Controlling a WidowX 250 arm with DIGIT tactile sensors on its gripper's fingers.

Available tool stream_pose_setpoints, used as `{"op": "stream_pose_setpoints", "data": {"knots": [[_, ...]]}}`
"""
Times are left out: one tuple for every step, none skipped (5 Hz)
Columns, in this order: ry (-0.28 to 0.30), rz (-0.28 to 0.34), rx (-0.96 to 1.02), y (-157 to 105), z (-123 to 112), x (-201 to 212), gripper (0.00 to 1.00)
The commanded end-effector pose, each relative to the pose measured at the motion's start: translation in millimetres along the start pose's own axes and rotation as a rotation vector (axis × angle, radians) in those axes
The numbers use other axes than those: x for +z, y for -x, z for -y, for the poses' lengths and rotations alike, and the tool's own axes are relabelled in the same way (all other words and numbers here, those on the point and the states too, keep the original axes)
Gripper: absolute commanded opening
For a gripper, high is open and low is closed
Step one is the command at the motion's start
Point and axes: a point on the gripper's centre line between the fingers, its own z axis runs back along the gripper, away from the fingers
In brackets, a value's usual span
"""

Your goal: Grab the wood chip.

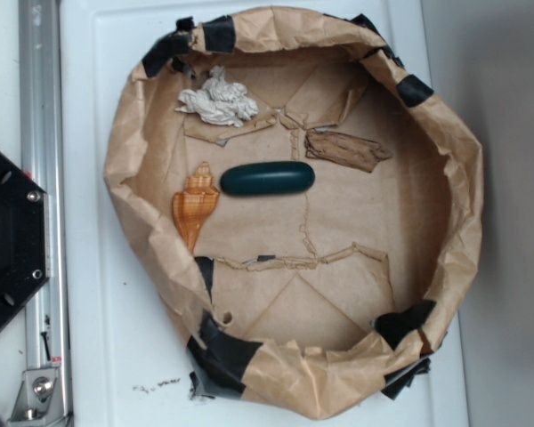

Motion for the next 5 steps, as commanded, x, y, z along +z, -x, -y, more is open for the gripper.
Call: {"op": "stream_pose_setpoints", "data": {"knots": [[0.0, 0.0, 0.0, 0.0, 0.0, 0.0, 1.0], [-0.004, 0.255, 0.108, -35.8, -33.2, -37.1, 1.0], [0.065, 0.499, 0.097, -76.2, -30.5, -54.2, 1.0], [0.099, 0.476, 0.117, -108.2, -30.0, -74.5, 1.0], [0.061, 0.38, 0.106, -130.5, -33.2, -115.1, 1.0]]}}
